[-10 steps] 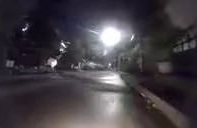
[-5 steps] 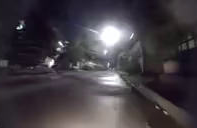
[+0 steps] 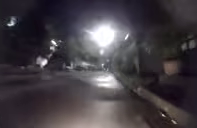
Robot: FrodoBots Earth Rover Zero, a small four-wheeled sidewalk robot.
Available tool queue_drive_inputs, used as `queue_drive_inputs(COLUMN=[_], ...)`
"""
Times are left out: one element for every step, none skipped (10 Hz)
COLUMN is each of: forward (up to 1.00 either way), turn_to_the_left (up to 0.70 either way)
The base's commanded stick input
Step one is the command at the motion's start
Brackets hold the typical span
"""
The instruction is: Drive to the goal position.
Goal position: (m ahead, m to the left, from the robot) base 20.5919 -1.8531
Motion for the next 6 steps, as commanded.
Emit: queue_drive_inputs(forward=[0.70,0.70,0.70,0.70,0.70,0.70], turn_to_the_left=[0.00,0.00,0.00,0.00,-0.12,-0.23])
